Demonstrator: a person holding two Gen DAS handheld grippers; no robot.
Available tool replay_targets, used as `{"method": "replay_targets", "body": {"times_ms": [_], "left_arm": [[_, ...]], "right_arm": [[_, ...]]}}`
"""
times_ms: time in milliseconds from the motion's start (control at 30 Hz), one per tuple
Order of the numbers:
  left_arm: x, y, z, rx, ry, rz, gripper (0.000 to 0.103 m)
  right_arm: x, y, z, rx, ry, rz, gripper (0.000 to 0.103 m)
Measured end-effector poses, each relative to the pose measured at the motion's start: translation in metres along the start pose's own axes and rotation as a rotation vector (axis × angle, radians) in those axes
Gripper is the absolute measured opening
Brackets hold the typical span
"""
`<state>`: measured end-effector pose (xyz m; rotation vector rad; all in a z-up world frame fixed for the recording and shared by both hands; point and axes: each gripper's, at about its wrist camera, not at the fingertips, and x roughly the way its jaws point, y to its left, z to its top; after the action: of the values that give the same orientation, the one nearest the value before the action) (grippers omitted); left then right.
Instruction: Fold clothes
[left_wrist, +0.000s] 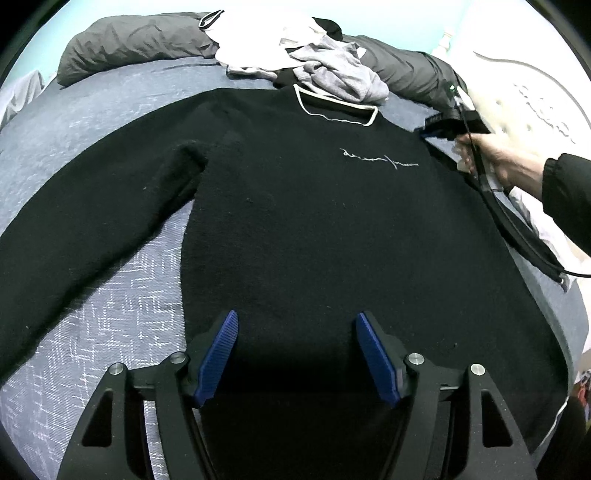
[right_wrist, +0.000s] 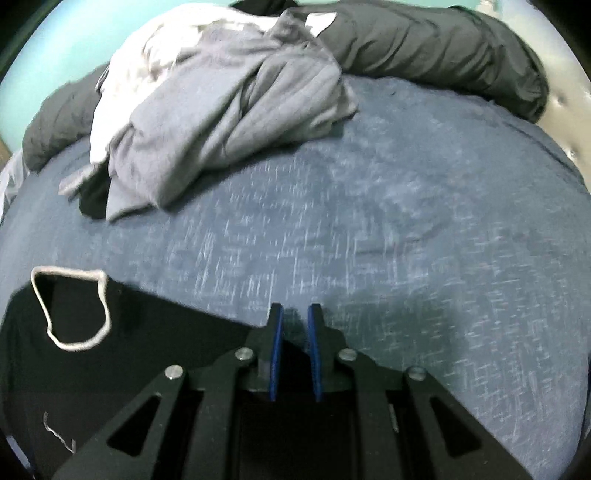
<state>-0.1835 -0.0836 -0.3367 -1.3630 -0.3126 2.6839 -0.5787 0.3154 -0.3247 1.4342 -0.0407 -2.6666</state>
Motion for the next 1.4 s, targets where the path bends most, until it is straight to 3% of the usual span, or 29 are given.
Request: {"method": "replay_targets", "body": {"times_ms": [167,400,600,733,867,1033,1267,1400], "left_arm": [[-0.006,0.003,0.000,-0.027,-0.004,-0.015,0.071],[-0.020,0.018,-0.004,-0.133,-0.024,-0.071,0.071],[-0.039,0.037,-0.019,-0.177,-0.029,-0.051,0.071],[-0.061,0.057,-0.034,-0.228,-0.045,-0.020,0.072],[-0.092,0.088,-0.042,-0.315,-0.081,0.012,0.072],[-0.127,0.151,-0.054,-0.492,-0.094,0.039,0.072],[-0.187,0.229,-0.085,-0.713,-0.158,0.212,0.072],[-0.215,0.253,-0.102,-0.762,-0.194,0.305,0.072]], "right_arm": [[-0.058,0.005,-0.032,0.002,-0.076,0.049,0.013],[-0.149,0.027,-0.145,0.023,-0.089,0.250,0.013],[-0.203,0.037,-0.243,0.131,-0.123,0.372,0.013],[-0.214,0.051,-0.283,0.175,-0.113,0.438,0.013],[-0.221,0.058,-0.291,0.162,-0.143,0.450,0.013],[-0.228,0.067,-0.297,0.135,-0.189,0.455,0.013],[-0.226,0.058,-0.300,0.170,-0.196,0.470,0.013],[-0.226,0.057,-0.301,0.169,-0.197,0.478,0.013]]}}
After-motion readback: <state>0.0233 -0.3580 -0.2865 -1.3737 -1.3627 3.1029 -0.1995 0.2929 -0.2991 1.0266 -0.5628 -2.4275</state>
